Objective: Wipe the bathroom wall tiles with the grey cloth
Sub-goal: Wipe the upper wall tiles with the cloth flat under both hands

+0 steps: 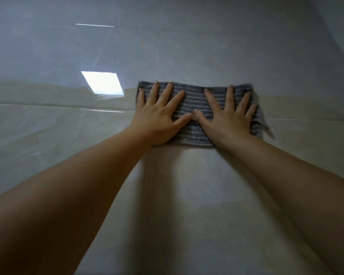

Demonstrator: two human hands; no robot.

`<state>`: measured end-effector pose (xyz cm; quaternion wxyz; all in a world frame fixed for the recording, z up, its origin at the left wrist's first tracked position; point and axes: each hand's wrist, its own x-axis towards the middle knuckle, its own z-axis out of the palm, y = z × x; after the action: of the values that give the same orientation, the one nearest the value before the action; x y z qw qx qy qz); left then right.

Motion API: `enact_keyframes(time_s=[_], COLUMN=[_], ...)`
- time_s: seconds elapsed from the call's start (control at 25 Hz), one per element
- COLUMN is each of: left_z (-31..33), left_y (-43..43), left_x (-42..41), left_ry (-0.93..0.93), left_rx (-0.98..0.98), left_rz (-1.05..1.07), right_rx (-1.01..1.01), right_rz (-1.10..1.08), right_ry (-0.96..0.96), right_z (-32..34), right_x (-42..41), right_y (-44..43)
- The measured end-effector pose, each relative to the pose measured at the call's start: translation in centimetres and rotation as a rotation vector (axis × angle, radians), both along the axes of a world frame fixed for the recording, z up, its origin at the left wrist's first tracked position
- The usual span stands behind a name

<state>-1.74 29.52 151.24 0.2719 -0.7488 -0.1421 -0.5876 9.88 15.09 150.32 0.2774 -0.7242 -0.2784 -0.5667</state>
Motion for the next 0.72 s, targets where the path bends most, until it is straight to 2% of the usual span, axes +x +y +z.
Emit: enact_keyframes(time_s=[0.16, 0.4, 0.56, 0.72], left_z=[2.1, -5.0, -1.7, 1.9], left_y=[0.0, -0.1, -1.1, -4.3], left_x=[0.3, 0.0, 1.0, 3.9], left_ry=[-0.034, 0.033, -0.036, -0.084], left_rx=[-0.033, 0.107, 0.019, -0.094], left_rz=[0.005, -0.001, 0.005, -0.004], right_rx=[-0.024, -0.102, -0.112, -0.006], right_rz=[0.007, 0.015, 0.034, 0.004], right_ry=[-0.047, -0.209, -0.191, -0.11], right_z=[2.2, -5.6, -1.2, 2.8], right_x=[0.1, 0.7, 0.8, 3.2], right_y=[0.5, -0.4, -0.3, -2.3])
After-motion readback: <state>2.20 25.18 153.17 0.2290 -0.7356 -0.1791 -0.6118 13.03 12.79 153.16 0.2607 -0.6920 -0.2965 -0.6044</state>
